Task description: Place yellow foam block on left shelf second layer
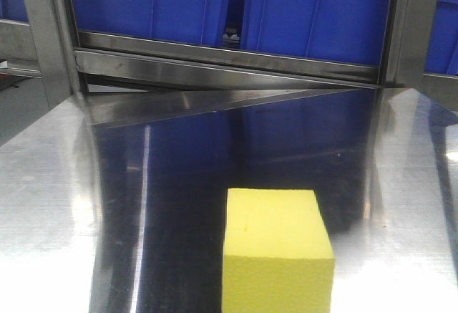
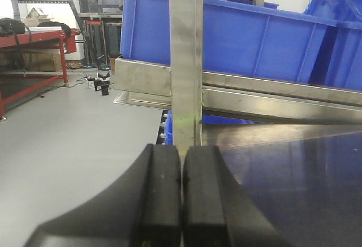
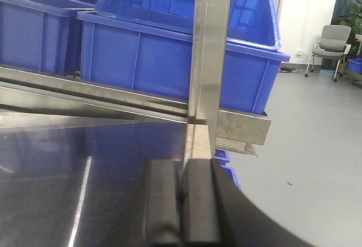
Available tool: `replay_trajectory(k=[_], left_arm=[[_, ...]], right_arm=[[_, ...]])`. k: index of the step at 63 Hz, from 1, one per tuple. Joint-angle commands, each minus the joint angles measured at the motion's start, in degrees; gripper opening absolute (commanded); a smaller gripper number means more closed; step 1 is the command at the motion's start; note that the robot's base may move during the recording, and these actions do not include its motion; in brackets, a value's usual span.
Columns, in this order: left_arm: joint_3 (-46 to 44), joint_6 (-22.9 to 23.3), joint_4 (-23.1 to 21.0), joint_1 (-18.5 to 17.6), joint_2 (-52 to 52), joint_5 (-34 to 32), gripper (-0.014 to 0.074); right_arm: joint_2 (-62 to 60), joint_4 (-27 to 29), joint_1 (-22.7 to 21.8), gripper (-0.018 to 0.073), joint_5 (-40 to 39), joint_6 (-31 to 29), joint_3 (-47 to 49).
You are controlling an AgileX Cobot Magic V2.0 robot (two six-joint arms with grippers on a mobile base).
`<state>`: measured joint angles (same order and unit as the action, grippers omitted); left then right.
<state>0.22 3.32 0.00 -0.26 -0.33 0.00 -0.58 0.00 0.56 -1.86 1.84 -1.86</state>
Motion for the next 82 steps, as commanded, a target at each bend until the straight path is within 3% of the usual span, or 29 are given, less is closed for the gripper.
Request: replay_trajectory(k=[1, 19, 31, 38, 66, 73, 82], left_arm=[[1.4, 0.2, -0.3, 0.1, -1.1, -4.6, 0.0124], [1.4, 0.2, -0.3, 0.1, -1.1, -4.6, 0.0124], [1.4, 0.2, -0.3, 0.1, -1.1, -4.6, 0.0124], [1.4, 0.2, -0.3, 0.1, -1.1, -4.6, 0.0124], [1.4, 0.2, -0.3, 0.1, -1.1, -4.6, 0.0124], [1.4, 0.2, -0.3, 0.1, -1.1, -4.6, 0.0124], [1.4, 0.2, -0.3, 0.1, -1.1, -4.6, 0.0124]], right_arm=[[-1.1, -0.5, -0.1, 0.0054, -5.2, -0.1, 1.4], [-1.1, -0.5, -0.1, 0.0054, 0.1, -0.1, 5.0], [1.3, -0.5, 0.5, 0.0054, 13.0, -0.1, 11.5], [5.5, -0.5, 3.7, 0.0054, 18.1, -0.1, 15.4], [23.2, -0.5, 20.8, 0.0062, 14.9, -0.1, 21.3], [27.9, -2.2, 25.0, 0.0172, 14.9, -0.1, 23.0], [33.7, -2.9, 29.0, 0.0487, 14.9, 1.2, 25.8]])
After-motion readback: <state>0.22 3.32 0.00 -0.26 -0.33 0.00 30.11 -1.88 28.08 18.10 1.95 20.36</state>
